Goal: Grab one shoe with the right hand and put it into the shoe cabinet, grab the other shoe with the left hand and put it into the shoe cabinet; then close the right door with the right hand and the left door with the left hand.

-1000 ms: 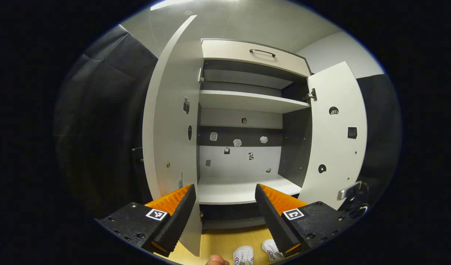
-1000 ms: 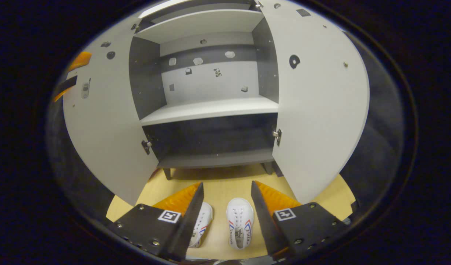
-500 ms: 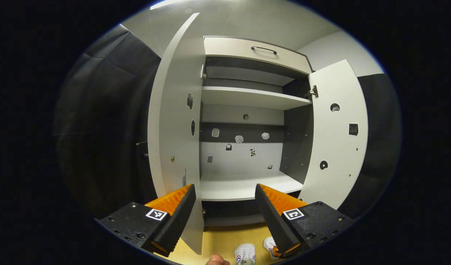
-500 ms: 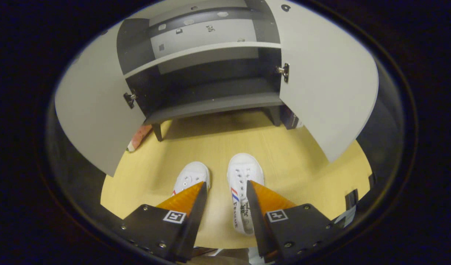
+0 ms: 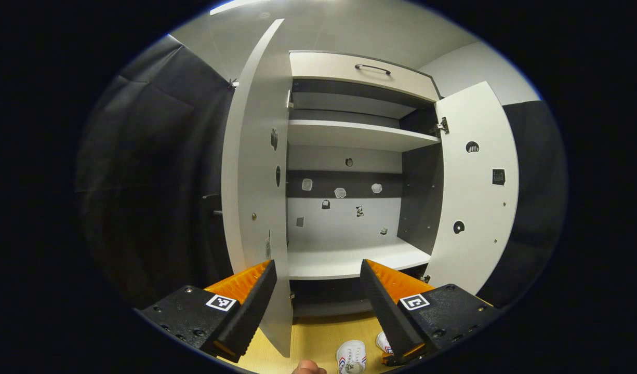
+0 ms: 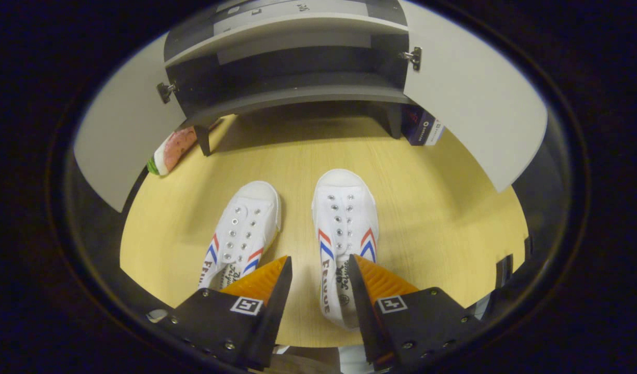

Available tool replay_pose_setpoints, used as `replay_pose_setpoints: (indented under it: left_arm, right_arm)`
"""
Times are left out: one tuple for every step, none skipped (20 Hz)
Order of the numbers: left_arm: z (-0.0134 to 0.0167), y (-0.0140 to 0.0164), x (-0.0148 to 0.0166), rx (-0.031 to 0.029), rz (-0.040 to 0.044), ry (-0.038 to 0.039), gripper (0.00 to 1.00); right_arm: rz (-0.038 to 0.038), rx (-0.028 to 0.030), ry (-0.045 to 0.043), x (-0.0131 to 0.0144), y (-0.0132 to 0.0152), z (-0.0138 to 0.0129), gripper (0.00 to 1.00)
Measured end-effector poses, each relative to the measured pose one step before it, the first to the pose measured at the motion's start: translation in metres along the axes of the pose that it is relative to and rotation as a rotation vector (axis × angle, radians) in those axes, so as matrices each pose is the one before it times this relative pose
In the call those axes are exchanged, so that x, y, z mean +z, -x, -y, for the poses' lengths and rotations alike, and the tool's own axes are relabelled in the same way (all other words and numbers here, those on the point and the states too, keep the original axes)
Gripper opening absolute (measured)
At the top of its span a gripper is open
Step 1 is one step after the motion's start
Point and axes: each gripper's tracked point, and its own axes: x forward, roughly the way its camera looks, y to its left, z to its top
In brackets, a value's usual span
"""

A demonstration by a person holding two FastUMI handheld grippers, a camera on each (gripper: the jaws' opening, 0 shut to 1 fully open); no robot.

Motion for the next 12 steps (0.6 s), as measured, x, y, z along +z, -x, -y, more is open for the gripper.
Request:
replay_pose_setpoints:
  left_arm:
    - [-0.00155, 0.00122, -0.00095, 0.00117, -0.00296, 0.00632, 0.98]
    - [-0.00141, 0.00119, -0.00173, 0.00159, -0.00342, 0.00590, 0.98]
    - [-0.00106, 0.00130, -0.00110, -0.00035, -0.00406, 0.00403, 0.98]
    - [-0.00110, 0.00092, -0.00201, 0.00074, -0.00335, 0.00085, 0.98]
    - [-0.00114, 0.00087, -0.00084, -0.00164, -0.00382, -0.00319, 0.98]
    - [-0.00099, 0.00028, -0.00081, -0.00028, -0.00208, -0.00452, 0.98]
    - [-0.00099, 0.00064, 0.00008, -0.00010, 0.00024, -0.00442, 0.98]
    - [0.00042, 0.00043, -0.00089, -0.00144, 0.00048, -0.00486, 0.97]
    - [-0.00041, 0.00000, -0.00016, 0.00019, -0.00091, -0.00520, 0.97]
    - [0.00029, -0.00035, -0.00077, -0.00011, 0.00016, -0.00406, 0.97]
    - [-0.00005, 0.00019, 0.00034, -0.00061, 0.00143, -0.00075, 0.97]
    - [0.00047, -0.00017, -0.00026, -0.00115, 0.00013, 0.00226, 0.97]
  right_arm:
    - [-0.00604, -0.00590, 0.00483, -0.00141, -0.00379, 0.00008, 0.65]
    - [-0.00784, 0.00367, 0.00179, -0.00192, -0.00307, -0.00296, 0.65]
    - [-0.00779, 0.00309, 0.00153, -0.00093, -0.00304, -0.00214, 0.64]
    - [-0.00243, 0.00537, 0.00556, 0.00017, -0.00379, -0.00211, 0.64]
    - [-0.00796, -0.04290, 0.00559, -0.00066, -0.00086, 0.00748, 0.64]
    - [-0.00577, -0.01605, -0.00816, -0.00138, -0.00595, 0.00357, 0.31]
    - [-0.00753, 0.01184, -0.02131, -0.00167, -0.00466, -0.00496, 0.31]
    - [-0.01272, 0.00624, -0.01871, -0.00305, -0.00305, -0.00056, 0.33]
    - [-0.00751, -0.00371, -0.01053, -0.00090, -0.00153, 0.00220, 0.33]
    - [-0.00854, -0.00235, -0.00812, -0.00268, -0.00239, 0.00085, 0.33]
    - [-0.01573, 0.00867, -0.00850, -0.00399, -0.00203, -0.00137, 0.33]
    - [-0.00042, 0.00446, -0.00042, -0.00227, 0.00039, 0.00065, 0.33]
